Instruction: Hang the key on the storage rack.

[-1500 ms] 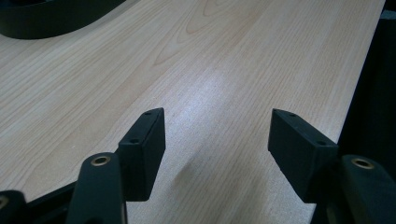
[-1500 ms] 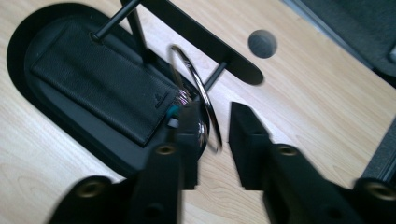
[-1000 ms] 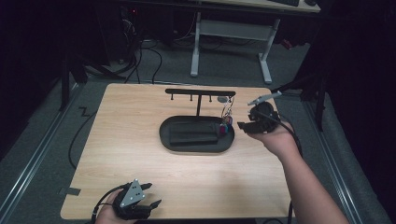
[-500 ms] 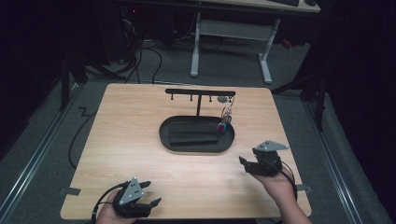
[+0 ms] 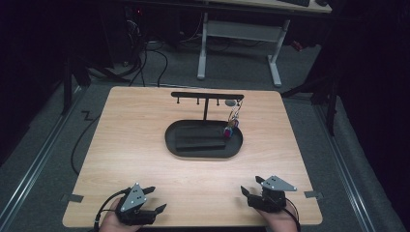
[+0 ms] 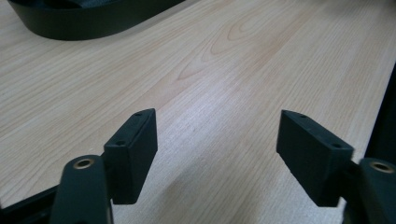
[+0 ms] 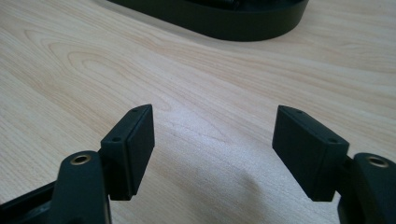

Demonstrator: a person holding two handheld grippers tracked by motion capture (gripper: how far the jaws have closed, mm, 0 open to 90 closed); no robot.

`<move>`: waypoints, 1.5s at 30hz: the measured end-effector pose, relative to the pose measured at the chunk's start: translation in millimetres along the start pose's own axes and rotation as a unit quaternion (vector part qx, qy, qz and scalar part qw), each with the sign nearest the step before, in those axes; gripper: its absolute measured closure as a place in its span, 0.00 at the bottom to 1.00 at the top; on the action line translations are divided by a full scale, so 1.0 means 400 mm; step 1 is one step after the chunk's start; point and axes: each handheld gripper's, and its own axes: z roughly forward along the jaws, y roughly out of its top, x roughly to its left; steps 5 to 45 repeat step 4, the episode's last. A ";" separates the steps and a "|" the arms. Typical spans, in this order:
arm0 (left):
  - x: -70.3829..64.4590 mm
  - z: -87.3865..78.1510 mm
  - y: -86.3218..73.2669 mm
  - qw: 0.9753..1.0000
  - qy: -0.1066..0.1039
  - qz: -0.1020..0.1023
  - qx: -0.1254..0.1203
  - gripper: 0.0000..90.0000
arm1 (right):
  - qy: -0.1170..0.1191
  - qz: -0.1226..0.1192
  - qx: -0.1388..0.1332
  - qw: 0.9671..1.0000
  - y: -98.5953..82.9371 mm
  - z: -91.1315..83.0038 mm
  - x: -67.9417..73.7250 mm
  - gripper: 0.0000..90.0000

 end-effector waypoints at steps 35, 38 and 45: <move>-0.002 -0.003 0.002 1.000 0.004 0.000 -0.010 0.38 | -0.004 -0.007 -0.002 1.000 -0.005 -0.001 -0.003 0.33; -0.002 -0.003 0.002 1.000 0.004 0.000 -0.010 0.38 | -0.004 -0.007 -0.002 1.000 -0.005 -0.001 -0.003 0.33; -0.002 -0.003 0.002 1.000 0.004 0.000 -0.010 0.38 | -0.004 -0.007 -0.002 1.000 -0.005 -0.001 -0.003 0.33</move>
